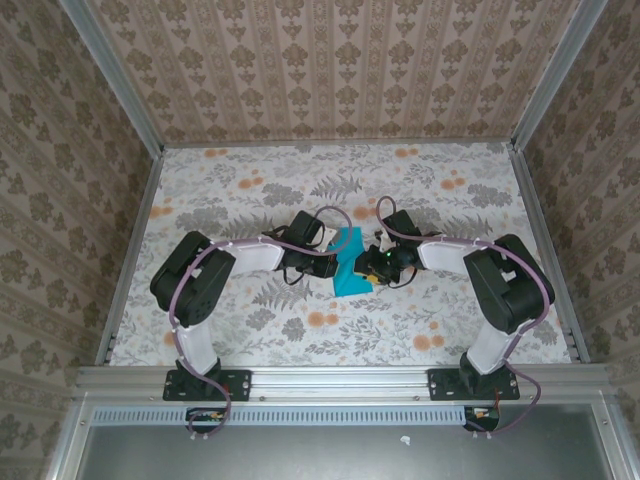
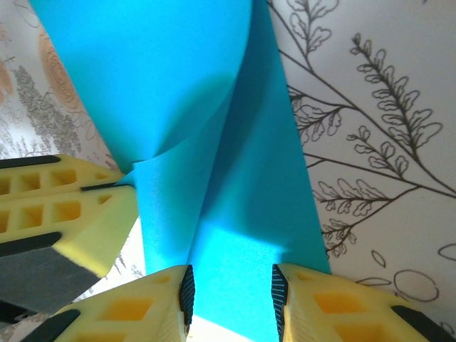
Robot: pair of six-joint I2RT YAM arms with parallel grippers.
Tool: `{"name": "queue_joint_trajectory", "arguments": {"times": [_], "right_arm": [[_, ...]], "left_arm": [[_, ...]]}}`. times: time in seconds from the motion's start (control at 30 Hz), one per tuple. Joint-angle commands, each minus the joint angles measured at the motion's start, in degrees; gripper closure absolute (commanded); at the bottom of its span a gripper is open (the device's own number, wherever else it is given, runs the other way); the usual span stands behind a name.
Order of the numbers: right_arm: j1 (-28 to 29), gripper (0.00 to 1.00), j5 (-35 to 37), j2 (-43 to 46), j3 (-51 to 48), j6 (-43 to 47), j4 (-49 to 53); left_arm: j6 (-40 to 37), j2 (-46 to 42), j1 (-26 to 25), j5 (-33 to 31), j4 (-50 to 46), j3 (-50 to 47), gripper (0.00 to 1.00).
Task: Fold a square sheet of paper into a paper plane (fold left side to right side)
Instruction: Fold the triangle a second time at the center of the table.
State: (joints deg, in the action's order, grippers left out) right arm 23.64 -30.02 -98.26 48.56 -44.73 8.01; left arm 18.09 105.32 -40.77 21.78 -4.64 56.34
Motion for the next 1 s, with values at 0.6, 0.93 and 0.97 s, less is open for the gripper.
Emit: {"name": "queue_joint_trajectory", "arguments": {"times": [0.6, 0.93, 0.97], "right_arm": [[1.50, 0.94, -2.09, -3.48, 5.56, -0.79, -8.61], [1.59, 0.94, -1.06, -5.90, 6.43, 0.30, -7.57], [1.59, 0.94, -0.92, -6.02, 6.41, 0.50, -7.49]], "left_arm": [[-0.79, 0.15, -0.43, -4.85, -2.34, 0.89, 1.00], [-0.60, -0.11, -0.49, -5.59, -2.44, 0.42, 1.00], [-0.60, -0.11, -0.53, -5.69, -2.53, 0.37, 1.00]]}}
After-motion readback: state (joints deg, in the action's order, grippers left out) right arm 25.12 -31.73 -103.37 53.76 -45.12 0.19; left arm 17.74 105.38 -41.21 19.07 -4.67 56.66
